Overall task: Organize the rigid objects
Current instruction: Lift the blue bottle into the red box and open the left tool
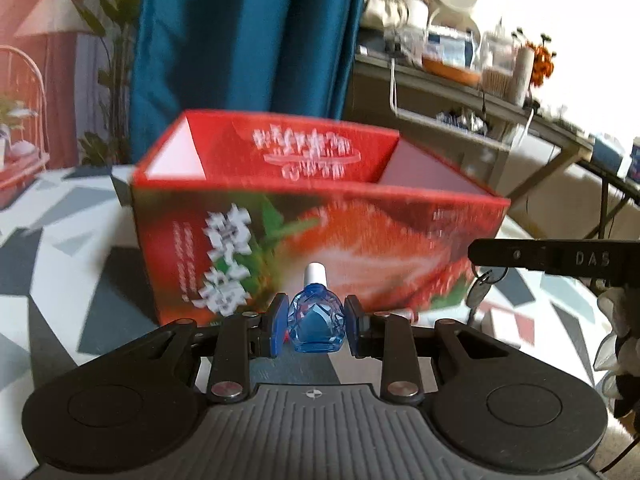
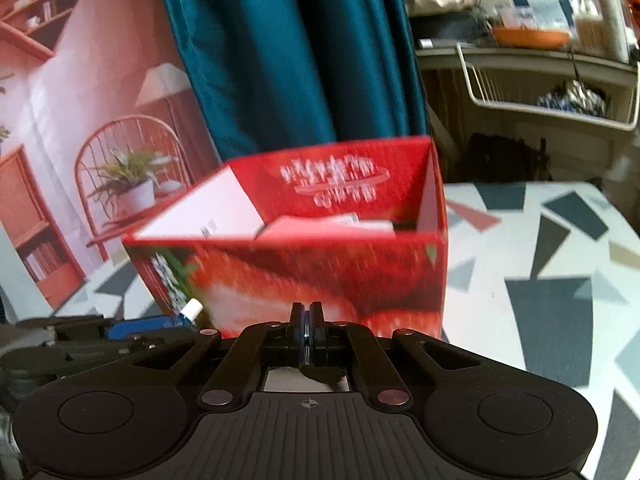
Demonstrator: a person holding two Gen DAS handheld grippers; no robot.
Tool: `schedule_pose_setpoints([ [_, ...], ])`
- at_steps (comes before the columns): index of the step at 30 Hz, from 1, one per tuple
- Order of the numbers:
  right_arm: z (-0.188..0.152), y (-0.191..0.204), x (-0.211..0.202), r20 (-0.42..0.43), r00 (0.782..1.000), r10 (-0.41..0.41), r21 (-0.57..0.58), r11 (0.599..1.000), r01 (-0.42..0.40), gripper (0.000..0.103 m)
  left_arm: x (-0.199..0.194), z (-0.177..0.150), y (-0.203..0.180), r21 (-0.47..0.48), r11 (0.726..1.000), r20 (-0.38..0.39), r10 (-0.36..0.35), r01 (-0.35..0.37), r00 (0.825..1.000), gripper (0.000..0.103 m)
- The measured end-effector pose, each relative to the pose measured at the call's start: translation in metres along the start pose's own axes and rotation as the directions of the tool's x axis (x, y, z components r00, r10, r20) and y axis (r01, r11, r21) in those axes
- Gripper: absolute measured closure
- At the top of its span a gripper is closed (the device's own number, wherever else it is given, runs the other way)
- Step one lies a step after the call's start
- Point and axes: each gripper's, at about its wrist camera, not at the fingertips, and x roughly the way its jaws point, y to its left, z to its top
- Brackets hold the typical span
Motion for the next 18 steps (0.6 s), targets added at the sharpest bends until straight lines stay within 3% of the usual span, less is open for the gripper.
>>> schedule_pose_setpoints([
  [5,0.027,0.009,-0.012,0.04,0.999,0.019,-0.023,1.0,-0.018,0.101,-0.021,0.013,0.001,0.007,1.0,0.098,0.017,-0.018,0.995,0.071],
  [11,0.063,0.021,-0.02,0.098,0.993,0.061,-0.058,0.997,-0.056,0.101,-0.041,0.038,0.001,0.023,0.999,0.223,0.033,-0.039,0.974,0.071],
  [18,0.102,0.029,-0.008,0.168,0.984,0.059,-0.099,0.994,-0.043,0.101,-0.03,0.07,0.003,0.063,0.998,0.252,0.015,-0.032,0.968,0.071],
])
